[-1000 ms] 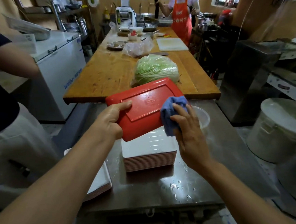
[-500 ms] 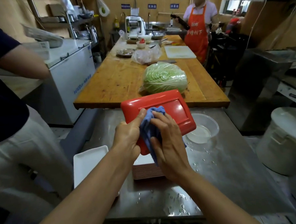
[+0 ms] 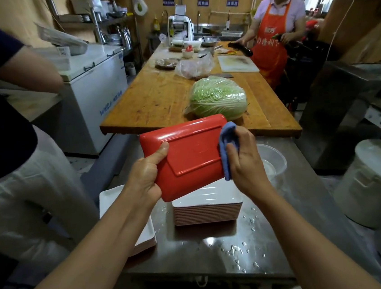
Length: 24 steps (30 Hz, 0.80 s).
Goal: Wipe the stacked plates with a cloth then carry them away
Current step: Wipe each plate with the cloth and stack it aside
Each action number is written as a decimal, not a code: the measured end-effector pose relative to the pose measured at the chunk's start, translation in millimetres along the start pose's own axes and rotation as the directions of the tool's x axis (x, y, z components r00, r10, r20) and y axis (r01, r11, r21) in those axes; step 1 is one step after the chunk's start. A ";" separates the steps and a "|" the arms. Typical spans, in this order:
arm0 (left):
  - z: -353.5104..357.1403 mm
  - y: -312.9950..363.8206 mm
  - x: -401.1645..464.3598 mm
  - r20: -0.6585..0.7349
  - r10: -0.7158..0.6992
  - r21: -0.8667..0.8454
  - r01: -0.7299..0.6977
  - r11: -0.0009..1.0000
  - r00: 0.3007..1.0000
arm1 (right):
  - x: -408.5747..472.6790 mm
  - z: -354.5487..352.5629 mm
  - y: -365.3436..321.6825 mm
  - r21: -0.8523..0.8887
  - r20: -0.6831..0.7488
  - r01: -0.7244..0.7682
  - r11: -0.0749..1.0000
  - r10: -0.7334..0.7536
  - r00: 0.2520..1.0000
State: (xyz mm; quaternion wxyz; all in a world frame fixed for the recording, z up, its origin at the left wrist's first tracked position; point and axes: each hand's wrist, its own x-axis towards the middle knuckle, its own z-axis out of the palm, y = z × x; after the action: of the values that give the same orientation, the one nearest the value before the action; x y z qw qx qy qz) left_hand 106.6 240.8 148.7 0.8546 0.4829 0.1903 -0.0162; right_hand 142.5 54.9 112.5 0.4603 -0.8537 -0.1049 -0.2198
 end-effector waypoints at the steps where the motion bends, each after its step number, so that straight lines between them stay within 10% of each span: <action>1: -4.4 1.9 0.2 -0.004 -0.012 0.001 0.012 1.000 1.000 | -2.6 0.6 2.2 0.012 -0.001 -0.061 0.998 0.061 0.998; 9: -43.7 15.4 -3.4 -0.082 0.059 0.049 -0.055 0.997 0.995 | -16.7 19.3 16.3 -0.193 0.090 -0.188 0.963 0.208 0.974; 13: -68.8 24.9 -5.2 -0.102 0.348 0.313 -0.302 0.900 0.932 | -18.1 35.2 10.7 -0.141 0.205 -0.173 0.975 0.200 0.958; 16: -92.7 23.8 -0.7 0.101 0.614 0.759 -0.459 0.461 0.783 | -14.5 46.7 -4.1 0.031 0.264 -0.231 0.972 0.215 0.940; 20: -121.0 3.7 4.2 0.443 0.633 0.874 -0.463 -0.147 0.635 | -14.1 62.5 -16.5 0.101 0.327 -0.236 0.967 0.192 0.925; 24: -143.4 -23.3 8.6 0.570 0.512 0.820 -0.412 -0.397 0.643 | -23.5 78.3 -14.8 0.070 0.391 -0.256 0.964 0.209 0.896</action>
State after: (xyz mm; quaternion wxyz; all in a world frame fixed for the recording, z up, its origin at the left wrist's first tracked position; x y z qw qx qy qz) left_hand 65.3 348.9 60.5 0.1201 0.9622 -0.0814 0.2306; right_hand 138.0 128.7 74.8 0.5046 -0.8572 -0.1022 0.0131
